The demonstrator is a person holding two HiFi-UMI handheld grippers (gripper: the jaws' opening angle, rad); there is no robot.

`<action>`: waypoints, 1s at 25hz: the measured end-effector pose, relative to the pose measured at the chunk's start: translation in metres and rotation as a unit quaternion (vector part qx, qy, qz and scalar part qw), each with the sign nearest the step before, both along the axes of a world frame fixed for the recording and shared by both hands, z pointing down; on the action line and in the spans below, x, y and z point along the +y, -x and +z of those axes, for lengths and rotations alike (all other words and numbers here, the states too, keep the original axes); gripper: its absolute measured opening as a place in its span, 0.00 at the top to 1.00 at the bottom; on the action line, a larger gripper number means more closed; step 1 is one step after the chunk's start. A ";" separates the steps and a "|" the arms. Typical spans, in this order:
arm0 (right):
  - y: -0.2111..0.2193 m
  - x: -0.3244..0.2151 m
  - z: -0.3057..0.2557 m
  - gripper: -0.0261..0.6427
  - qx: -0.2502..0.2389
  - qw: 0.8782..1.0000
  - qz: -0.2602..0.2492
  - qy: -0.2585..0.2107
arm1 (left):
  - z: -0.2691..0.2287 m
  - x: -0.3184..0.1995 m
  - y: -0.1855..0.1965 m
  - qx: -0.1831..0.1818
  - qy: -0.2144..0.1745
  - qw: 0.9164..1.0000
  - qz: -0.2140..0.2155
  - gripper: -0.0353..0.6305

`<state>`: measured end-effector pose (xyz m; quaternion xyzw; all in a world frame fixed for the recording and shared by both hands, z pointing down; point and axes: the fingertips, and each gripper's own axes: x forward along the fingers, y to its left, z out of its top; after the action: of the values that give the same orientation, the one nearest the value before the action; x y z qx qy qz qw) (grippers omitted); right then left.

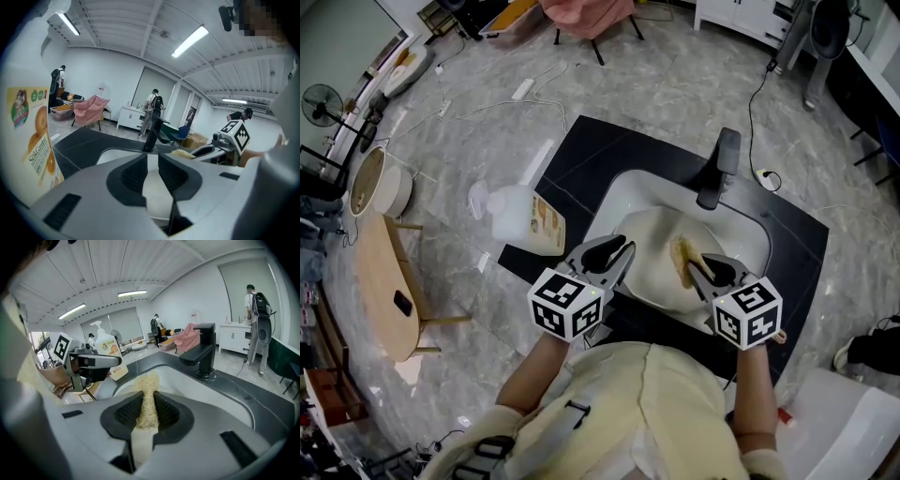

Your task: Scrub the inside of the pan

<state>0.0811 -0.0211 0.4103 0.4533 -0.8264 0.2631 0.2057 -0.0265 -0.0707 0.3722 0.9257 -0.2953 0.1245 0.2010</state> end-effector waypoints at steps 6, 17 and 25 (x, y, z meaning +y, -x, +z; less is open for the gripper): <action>-0.003 0.001 0.002 0.86 0.005 1.000 0.011 -0.003 | 0.006 -0.002 0.001 0.002 0.005 1.000 -0.008 0.91; -0.004 0.001 0.003 0.86 0.011 1.000 0.016 -0.005 | 0.014 0.006 -0.003 -0.009 0.033 0.999 0.015 0.93; -0.004 -0.001 0.003 0.86 0.012 1.000 0.017 -0.004 | 0.013 0.008 -0.007 -0.019 0.021 0.999 0.026 0.92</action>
<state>0.0855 -0.0216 0.4128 0.4717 -0.8169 0.2575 0.2093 -0.0200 -0.0627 0.3855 0.9263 -0.2719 0.1533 0.2109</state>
